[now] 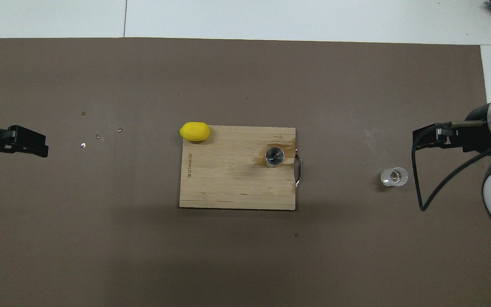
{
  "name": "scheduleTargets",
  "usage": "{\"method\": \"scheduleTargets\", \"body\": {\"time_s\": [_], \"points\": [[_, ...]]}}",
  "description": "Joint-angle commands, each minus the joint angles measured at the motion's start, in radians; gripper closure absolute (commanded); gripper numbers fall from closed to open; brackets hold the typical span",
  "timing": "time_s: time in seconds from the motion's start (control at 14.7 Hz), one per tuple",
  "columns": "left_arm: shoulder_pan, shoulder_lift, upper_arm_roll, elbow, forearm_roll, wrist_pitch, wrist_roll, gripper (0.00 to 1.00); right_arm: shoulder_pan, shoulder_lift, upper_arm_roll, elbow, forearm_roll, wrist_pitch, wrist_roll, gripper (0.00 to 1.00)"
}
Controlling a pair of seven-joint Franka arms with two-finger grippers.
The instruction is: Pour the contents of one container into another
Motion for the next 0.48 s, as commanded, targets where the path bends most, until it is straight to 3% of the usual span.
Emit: {"method": "scheduleTargets", "body": {"time_s": [0.0, 0.41], "points": [[0.002, -0.034, -0.002, -0.037, 0.018, 0.008, 0.001, 0.0, -0.008, -0.019, 0.006, -0.032, 0.013, 0.023, 0.02, 0.0], [0.002, -0.034, -0.002, -0.037, 0.018, 0.008, 0.001, 0.0, -0.002, -0.027, 0.006, -0.046, 0.013, 0.025, 0.028, 0.0]]}}
